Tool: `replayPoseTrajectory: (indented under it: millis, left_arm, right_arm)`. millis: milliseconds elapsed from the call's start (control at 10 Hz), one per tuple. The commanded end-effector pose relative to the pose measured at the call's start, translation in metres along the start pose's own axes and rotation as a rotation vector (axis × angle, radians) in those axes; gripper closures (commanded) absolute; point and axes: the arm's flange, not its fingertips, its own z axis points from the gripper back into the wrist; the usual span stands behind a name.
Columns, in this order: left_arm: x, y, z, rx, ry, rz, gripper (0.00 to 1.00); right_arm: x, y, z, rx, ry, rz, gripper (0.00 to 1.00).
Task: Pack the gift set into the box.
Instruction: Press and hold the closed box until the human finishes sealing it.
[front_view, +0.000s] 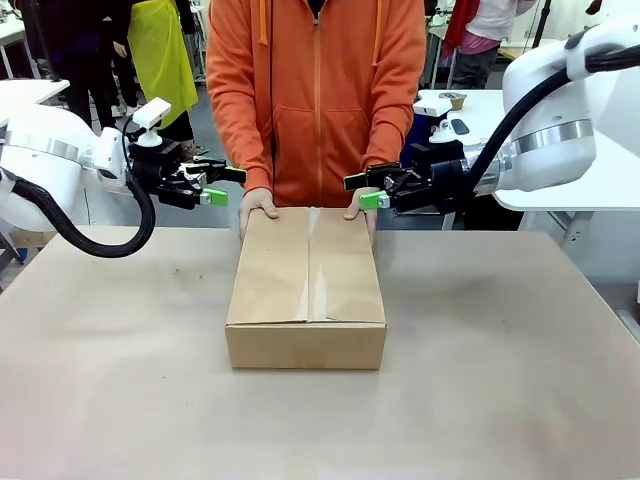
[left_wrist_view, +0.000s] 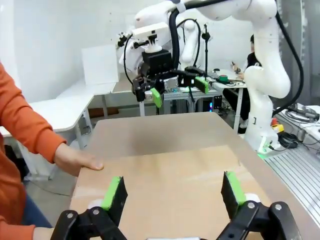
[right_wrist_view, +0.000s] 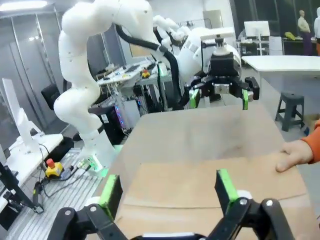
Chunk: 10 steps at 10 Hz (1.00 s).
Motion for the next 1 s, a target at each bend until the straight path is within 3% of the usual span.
replayPoseTrajectory:
  millis: [0, 100, 200, 400, 600, 900]
  left_arm:
    - [-0.009, 0.004, 0.006, 0.065, 0.006, -0.044, 0.00]
    - [-0.018, 0.005, -0.001, 0.095, 0.019, -0.081, 0.00]
    - [-0.029, 0.006, -0.013, 0.081, 0.058, -0.125, 0.00]
    - [-0.062, 0.009, -0.046, 0.021, 0.169, -0.170, 0.00]
    - [-0.079, 0.010, -0.065, 0.012, 0.238, -0.169, 0.00]
    - [-0.078, 0.012, -0.065, 0.009, 0.253, -0.132, 0.00]
  right_arm:
    - [-0.014, -0.021, -0.022, -0.002, 0.162, 0.206, 0.00]
    - [-0.025, -0.028, -0.035, 0.012, 0.274, 0.376, 0.00]
    - [-0.034, -0.029, -0.043, -0.001, 0.301, 0.408, 0.00]
    - [-0.058, -0.050, -0.041, 0.011, 0.142, 0.262, 0.00]
    - [-0.070, -0.059, -0.041, -0.022, 0.068, 0.139, 0.00]
    - [-0.090, -0.063, -0.032, -0.111, 0.104, 0.089, 0.00]
